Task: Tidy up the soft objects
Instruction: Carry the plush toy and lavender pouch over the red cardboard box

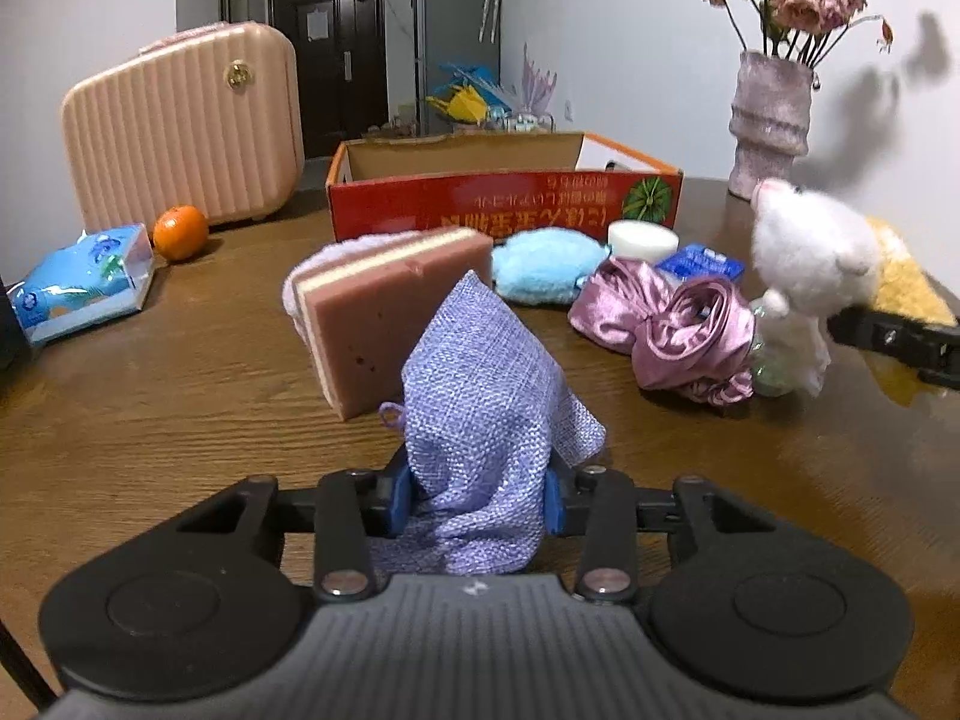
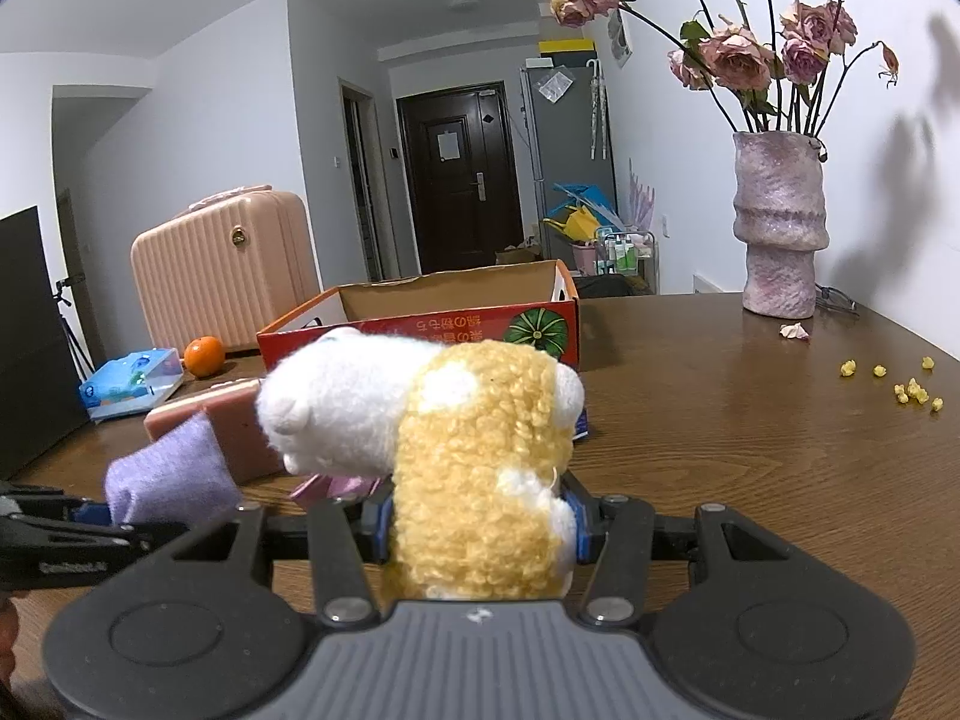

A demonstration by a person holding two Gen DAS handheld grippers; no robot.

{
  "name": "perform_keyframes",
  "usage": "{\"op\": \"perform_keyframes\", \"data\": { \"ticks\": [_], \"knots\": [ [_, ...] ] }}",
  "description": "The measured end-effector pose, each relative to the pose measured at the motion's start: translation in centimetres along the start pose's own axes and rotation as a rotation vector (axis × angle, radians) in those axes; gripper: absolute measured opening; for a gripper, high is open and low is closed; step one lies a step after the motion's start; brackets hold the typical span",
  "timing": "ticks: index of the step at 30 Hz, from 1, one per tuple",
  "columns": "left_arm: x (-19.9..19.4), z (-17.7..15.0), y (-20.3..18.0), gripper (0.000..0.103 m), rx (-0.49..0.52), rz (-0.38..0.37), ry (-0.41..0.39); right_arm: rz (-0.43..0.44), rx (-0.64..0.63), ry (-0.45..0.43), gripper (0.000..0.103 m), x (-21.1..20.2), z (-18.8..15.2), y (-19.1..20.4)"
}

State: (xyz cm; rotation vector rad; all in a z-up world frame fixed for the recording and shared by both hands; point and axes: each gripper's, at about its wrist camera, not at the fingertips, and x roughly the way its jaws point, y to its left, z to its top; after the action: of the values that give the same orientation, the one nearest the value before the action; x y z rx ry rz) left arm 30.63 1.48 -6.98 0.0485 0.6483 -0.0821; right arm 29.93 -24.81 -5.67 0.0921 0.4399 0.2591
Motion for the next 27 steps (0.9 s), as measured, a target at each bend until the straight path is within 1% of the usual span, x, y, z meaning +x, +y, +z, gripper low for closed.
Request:
{"op": "perform_keyframes", "data": {
  "ticks": [13, 20, 27],
  "knots": [
    [-3.1, 1.0, 0.2, 0.037, -0.012, -0.002, -0.105, -0.009, -0.024, -0.013, 0.05, -0.3, 0.9, 0.3],
    [-4.6, 2.6, 0.6, 0.037, -0.018, 0.0, -0.169, -0.014, -0.058, -0.032, 0.05, -0.2, 2.2, 0.7],
    [-5.1, 4.4, 1.1, 0.037, -0.032, 0.008, -0.222, -0.023, -0.085, -0.049, 0.05, 0.7, 4.0, 1.2]
  ]
}}
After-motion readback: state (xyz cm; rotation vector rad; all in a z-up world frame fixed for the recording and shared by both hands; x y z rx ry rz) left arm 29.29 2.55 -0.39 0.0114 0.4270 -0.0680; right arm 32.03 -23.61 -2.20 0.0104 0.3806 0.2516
